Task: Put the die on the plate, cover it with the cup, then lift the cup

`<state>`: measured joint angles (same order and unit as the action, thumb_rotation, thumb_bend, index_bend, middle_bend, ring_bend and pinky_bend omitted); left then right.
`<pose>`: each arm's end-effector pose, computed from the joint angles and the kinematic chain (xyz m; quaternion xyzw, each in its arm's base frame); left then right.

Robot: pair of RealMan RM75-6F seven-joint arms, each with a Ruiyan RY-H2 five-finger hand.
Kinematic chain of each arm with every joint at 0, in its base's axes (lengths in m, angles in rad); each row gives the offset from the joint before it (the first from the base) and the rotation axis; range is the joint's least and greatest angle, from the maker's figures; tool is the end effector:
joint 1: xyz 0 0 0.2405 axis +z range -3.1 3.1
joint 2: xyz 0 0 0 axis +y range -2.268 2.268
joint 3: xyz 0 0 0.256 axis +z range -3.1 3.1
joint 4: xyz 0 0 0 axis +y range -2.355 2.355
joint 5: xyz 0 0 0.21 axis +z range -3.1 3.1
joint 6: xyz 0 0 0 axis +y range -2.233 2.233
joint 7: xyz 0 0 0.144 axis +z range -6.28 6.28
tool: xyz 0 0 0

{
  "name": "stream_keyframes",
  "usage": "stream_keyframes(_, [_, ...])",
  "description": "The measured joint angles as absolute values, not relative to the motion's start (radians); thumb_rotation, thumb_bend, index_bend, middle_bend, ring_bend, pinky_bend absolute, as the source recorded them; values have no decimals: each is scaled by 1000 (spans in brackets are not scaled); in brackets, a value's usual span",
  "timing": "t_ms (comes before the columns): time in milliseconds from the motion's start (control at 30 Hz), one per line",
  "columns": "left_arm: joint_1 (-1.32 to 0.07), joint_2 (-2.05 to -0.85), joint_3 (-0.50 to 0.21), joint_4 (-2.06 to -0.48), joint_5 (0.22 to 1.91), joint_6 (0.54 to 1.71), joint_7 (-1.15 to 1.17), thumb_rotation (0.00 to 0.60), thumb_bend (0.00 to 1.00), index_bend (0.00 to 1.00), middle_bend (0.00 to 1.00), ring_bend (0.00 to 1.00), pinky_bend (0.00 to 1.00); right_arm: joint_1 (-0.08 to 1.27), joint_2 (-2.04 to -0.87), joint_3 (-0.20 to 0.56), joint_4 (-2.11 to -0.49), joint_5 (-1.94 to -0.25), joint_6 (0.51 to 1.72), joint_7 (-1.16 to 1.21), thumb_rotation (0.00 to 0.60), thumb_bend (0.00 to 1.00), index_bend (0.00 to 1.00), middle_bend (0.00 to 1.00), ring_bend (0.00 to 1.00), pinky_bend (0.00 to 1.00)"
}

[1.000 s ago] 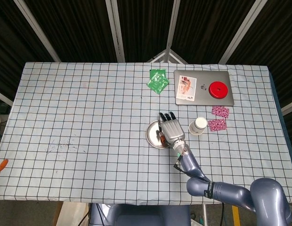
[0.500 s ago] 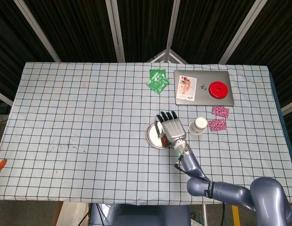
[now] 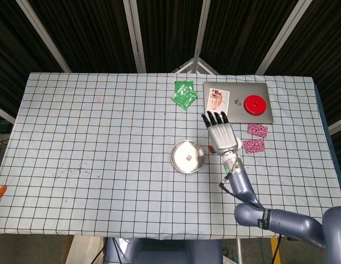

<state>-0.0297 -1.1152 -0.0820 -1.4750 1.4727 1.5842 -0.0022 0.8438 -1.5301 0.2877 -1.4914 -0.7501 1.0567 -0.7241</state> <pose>-0.3405 0.1699 0.1945 -0.5706 -0.3263 -0.3667 0.6584 -0.1329 -0.3891 0.0185 0.7027 -0.3449 0.3103 0.5394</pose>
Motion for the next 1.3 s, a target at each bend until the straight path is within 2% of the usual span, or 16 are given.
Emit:
stream_keyframes(267, [-31, -1119, -82, -1477, 1473, 1583, 13, 600, 285, 239, 0, 0, 0, 800, -1378, 229, -1567, -673, 1034, -779, 600, 231, 89, 51, 63, 0])
stream_keyframes(600, [-35, -1124, -85, -1480, 1467, 1576, 26, 600, 286, 239, 0, 0, 0, 785, -1295, 191, -1635, -676, 993, -744, 600, 231, 119, 51, 63, 0])
stream_keyframes(867, [-39, -1127, -85, -1479, 1465, 1570, 34, 600, 285, 239, 0, 0, 0, 793, -1314, 177, -1601, -680, 982, -716, 600, 231, 184, 166, 63, 0])
stream_keyframes(1300, [-43, -1134, -88, -1476, 1453, 1558, 50, 600, 286, 240, 0, 0, 0, 803, -1355, 159, -1515, -692, 943, -660, 600, 231, 260, 254, 86, 0])
